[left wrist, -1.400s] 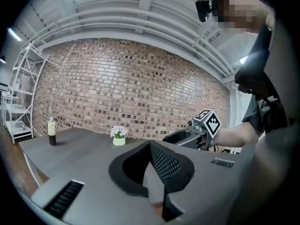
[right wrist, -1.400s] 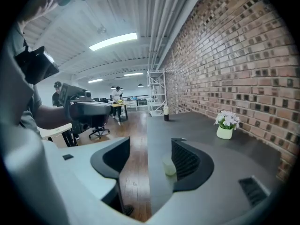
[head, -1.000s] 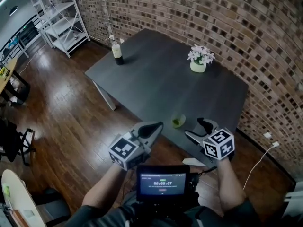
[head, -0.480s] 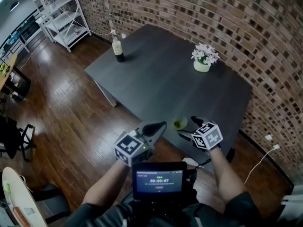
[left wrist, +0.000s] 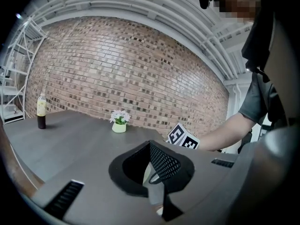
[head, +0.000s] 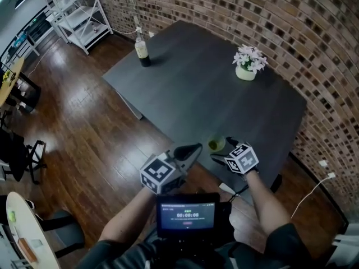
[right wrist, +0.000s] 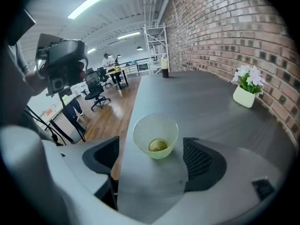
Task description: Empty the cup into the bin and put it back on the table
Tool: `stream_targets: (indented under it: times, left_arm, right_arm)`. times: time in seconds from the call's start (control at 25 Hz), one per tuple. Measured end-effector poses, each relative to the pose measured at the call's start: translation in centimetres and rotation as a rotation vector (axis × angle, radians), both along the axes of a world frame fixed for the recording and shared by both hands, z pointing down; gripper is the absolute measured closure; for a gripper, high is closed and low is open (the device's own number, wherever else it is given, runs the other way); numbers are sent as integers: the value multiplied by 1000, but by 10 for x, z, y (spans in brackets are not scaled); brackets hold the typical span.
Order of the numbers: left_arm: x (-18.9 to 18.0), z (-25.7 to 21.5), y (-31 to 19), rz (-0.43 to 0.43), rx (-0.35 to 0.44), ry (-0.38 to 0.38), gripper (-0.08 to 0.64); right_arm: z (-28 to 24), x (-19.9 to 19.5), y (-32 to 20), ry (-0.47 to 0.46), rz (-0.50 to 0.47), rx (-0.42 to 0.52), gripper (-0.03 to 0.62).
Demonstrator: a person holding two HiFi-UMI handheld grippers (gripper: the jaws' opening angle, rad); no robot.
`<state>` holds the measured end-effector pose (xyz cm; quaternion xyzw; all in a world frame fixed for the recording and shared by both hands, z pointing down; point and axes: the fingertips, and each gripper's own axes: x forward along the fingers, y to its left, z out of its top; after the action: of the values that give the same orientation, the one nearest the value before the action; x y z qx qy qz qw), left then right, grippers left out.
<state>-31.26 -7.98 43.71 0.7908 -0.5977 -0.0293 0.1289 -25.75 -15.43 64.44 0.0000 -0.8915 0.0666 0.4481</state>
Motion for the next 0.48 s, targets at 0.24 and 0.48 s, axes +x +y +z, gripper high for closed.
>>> stream_targets:
  times: [0.24,0.48]
  left_arm:
    - [-3,21,-2,-28,-41,14,557]
    - [-7,21,-3,-36,-11,15,557]
  right_arm:
    - [20,-9,-3,-54,-6,-25,155]
    - [35,-14,-4,-71,-28,-37,155]
